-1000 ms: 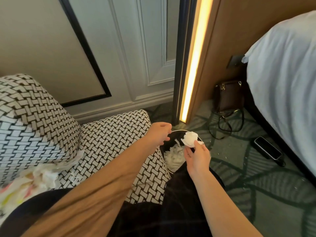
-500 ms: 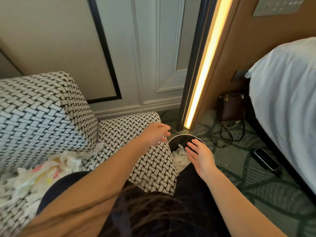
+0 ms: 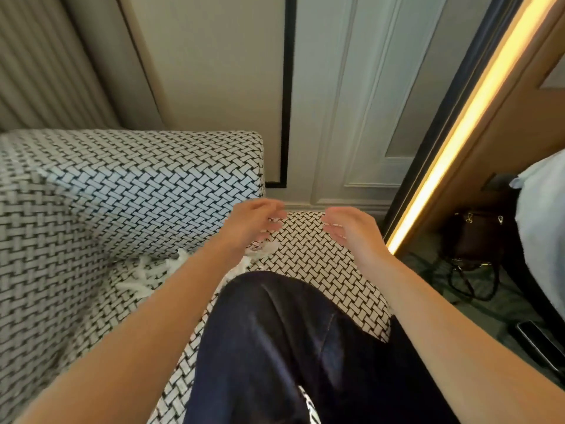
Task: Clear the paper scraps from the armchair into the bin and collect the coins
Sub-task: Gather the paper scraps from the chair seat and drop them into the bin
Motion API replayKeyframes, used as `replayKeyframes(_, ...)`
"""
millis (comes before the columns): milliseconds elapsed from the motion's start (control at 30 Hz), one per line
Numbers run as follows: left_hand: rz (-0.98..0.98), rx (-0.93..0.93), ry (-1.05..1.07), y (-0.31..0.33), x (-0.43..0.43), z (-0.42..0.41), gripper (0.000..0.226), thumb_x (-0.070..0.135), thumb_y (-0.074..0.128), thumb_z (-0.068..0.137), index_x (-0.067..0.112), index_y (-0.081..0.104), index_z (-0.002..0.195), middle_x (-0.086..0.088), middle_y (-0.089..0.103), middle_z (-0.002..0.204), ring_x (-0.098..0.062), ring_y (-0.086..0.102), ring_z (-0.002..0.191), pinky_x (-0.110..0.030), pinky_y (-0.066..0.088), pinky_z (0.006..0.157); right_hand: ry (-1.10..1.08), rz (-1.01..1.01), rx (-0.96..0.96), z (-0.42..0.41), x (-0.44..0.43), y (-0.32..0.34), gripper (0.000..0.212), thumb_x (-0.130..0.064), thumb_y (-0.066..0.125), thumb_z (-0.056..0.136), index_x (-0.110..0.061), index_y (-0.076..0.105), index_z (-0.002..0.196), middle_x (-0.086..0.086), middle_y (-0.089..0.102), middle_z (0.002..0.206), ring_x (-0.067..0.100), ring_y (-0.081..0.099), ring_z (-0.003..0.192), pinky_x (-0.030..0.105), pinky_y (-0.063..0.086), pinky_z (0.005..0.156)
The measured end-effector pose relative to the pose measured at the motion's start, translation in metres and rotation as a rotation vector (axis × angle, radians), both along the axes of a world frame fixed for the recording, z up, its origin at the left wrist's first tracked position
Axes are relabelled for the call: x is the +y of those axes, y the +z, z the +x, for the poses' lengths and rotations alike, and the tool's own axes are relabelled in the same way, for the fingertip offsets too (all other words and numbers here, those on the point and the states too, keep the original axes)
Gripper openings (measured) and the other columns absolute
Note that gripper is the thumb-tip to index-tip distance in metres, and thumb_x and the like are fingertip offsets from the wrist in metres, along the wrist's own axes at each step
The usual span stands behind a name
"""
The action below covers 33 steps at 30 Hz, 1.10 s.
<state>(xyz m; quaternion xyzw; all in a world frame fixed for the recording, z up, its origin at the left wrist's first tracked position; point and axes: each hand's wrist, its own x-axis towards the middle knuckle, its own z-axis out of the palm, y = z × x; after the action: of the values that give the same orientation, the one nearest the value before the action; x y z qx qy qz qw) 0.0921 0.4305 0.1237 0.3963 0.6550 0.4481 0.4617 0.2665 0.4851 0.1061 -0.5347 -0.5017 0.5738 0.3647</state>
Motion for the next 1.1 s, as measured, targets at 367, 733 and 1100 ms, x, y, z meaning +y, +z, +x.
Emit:
replayKeyframes(367,0.063,-0.091,0.346,-0.005,-0.080,-0.120,0.019,0.021,0.047,0.097,0.020,0.066,0.102,0.002,0.070,0.104,-0.016,0.065,0.093,-0.033,0.048,0.089,0.351,0.104,-0.018,-0.146,-0.055,0.009,0.012,-0.019,0.056,0.093,-0.022,0.065,0.085,0.002,0.070,0.096,0.017,0.067,0.092,0.029,0.051,0.085)
replayKeyframes(733,-0.032,-0.177,0.533,-0.050,-0.136,-0.167,0.020,0.020,0.047,0.096,0.021,0.065,0.105,0.004,0.070,0.103,-0.014,0.064,0.094,-0.031,0.048,0.088,0.647,0.506,-0.485,-0.207,-0.073,-0.061,0.027,-0.004,0.054,0.089,-0.020,0.060,0.109,-0.002,0.059,0.122,0.009,0.050,0.113,0.020,0.043,0.096)
replayKeyframes(1100,-0.139,-0.247,0.634,-0.082,-0.135,-0.158,0.020,0.018,0.048,0.096,0.020,0.066,0.101,0.003,0.070,0.100,-0.017,0.064,0.095,-0.032,0.048,0.087,1.010,0.209,-0.679,-0.211,-0.074,-0.062,0.039,-0.012,0.046,0.094,-0.014,0.053,0.132,0.005,0.038,0.146,0.019,0.050,0.118,0.030,0.039,0.099)
